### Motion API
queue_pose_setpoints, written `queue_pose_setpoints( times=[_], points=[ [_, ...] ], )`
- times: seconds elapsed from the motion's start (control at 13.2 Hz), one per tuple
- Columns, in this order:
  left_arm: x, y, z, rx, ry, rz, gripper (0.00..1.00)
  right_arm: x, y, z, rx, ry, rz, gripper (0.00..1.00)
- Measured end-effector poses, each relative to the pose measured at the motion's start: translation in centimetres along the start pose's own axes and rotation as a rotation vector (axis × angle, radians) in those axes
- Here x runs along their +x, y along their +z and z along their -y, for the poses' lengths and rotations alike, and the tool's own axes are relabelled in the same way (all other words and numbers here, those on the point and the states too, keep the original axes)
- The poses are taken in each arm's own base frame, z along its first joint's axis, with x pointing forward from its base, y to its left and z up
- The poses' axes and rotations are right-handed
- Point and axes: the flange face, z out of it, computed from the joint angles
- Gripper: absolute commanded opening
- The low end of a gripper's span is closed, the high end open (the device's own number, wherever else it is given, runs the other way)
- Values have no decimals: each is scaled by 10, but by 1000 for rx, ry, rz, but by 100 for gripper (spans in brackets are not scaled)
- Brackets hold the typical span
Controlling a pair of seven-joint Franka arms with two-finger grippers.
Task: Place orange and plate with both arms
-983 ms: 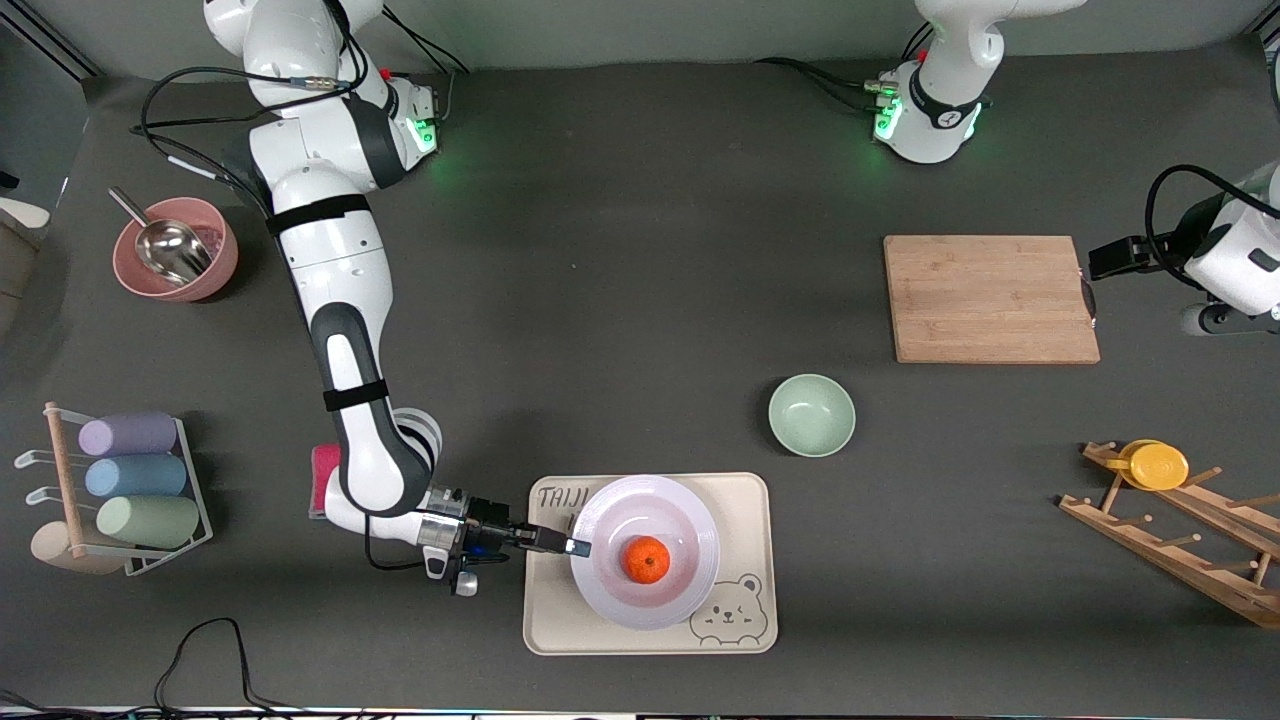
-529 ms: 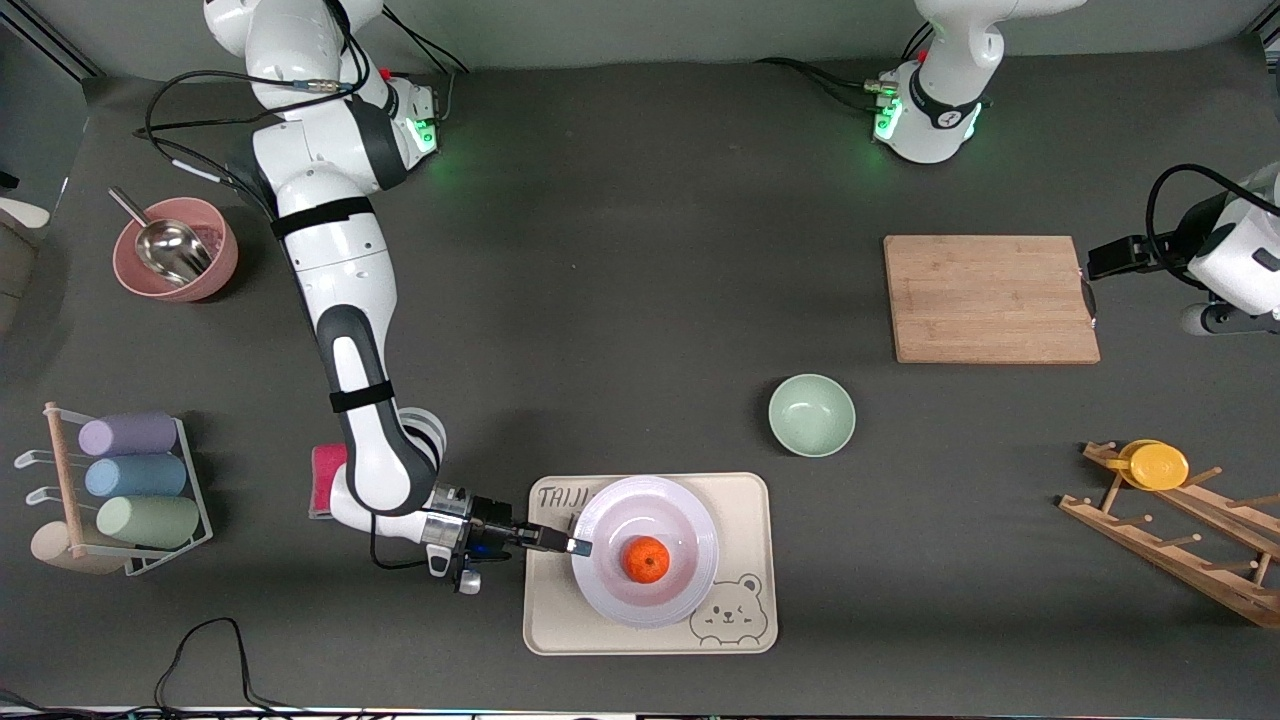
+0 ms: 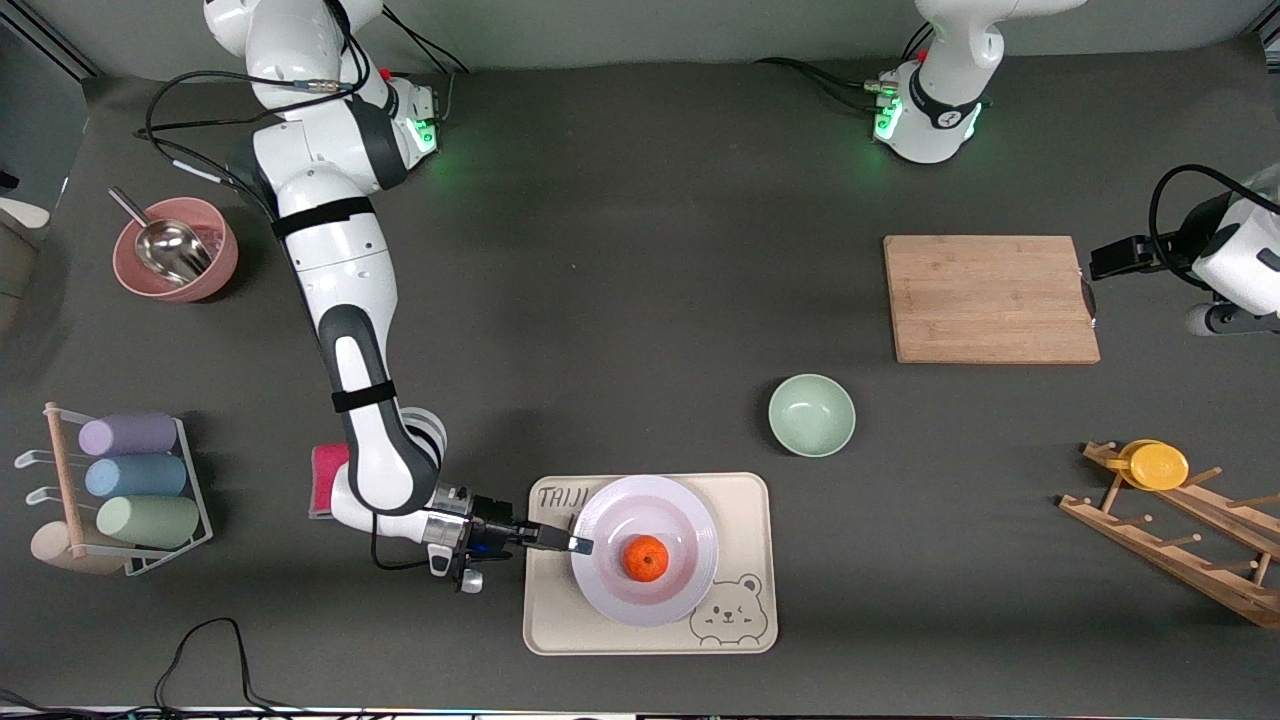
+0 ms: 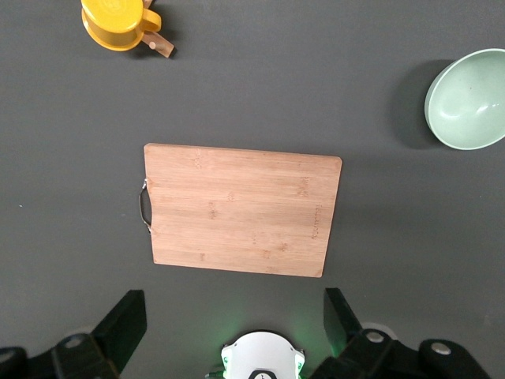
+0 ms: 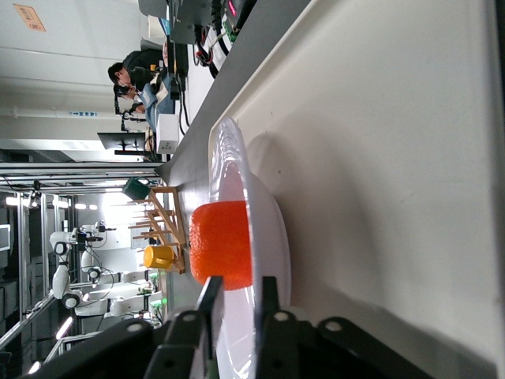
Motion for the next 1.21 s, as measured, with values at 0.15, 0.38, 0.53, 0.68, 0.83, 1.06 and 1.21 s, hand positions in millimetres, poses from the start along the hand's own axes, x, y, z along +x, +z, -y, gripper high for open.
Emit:
queue_pose_setpoints(
  times=[0.15, 0.38, 0.53, 0.68, 0.83, 1.06, 1.21],
  points=[
    [0, 0, 0, -3, 0, -1, 100, 1, -1, -1, -14, -10, 6, 100],
    [3, 0, 4, -12, -8, -18, 100, 3, -4, 5, -28, -31, 13, 100],
    [4, 3, 15, -22, -28, -37, 100, 7, -11, 12, -58, -39, 23, 100],
    [-3, 10, 17, -28, -35, -54, 100, 19, -32, 24, -120, -30, 28, 100],
    [-11, 12, 17, -29, -35, -53, 100, 35, -70, 41, -202, -29, 29, 100],
    [-16, 11, 17, -29, -35, -53, 100, 43, -135, 76, -374, -13, 94, 100],
    [-16, 11, 16, -29, -34, -53, 100, 42, -185, 114, -501, -23, 152, 100]
  ],
)
